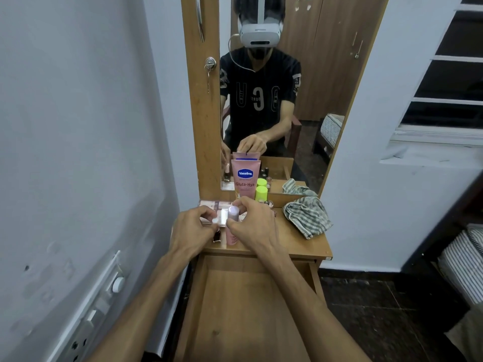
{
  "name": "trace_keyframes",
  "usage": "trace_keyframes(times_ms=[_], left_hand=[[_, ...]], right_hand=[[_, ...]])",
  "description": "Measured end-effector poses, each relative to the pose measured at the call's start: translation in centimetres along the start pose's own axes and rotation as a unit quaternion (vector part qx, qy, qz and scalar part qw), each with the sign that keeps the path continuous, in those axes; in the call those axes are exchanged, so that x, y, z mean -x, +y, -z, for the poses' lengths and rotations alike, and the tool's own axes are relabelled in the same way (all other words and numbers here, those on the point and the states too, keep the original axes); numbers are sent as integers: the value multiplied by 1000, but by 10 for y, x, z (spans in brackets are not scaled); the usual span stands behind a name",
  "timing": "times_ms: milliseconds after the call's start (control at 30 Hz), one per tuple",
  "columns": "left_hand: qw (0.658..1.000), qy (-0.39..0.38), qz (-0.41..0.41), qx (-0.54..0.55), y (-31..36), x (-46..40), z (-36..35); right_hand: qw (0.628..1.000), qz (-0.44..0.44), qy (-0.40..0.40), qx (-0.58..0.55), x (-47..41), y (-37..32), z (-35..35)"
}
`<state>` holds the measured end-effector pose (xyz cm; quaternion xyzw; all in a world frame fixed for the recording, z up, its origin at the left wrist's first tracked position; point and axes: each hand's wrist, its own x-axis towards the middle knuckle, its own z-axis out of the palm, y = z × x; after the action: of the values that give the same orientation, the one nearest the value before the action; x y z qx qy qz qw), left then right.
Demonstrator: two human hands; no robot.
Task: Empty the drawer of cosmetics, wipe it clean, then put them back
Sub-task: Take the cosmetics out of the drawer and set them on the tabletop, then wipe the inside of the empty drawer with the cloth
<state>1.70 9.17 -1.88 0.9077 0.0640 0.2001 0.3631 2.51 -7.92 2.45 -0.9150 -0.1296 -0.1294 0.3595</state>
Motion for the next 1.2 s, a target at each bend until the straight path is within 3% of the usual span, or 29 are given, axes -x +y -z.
trace_keyframes(times_ms=[433, 700, 900, 1000, 1100, 1200], left_hand=[[999, 13, -36, -12, -2, 7, -3], [990, 107, -77, 42, 5, 43, -5], [986, 104, -112, 67, 28, 79, -24], [988, 59, -128, 61, 37, 93, -34], [988, 10, -144, 55, 45, 102, -44], [989, -17, -139, 50, 48, 111, -52]], right_hand=[[1000, 7, 17, 3, -3, 2, 7], [992, 4, 114, -46, 13, 28, 31], [976, -86, 199, 34, 2, 87, 54], [973, -172, 68, 139, -21, 121, 61], [965, -189, -54, 175, -38, 140, 58], [968, -162, -50, 183, -37, 154, 53]])
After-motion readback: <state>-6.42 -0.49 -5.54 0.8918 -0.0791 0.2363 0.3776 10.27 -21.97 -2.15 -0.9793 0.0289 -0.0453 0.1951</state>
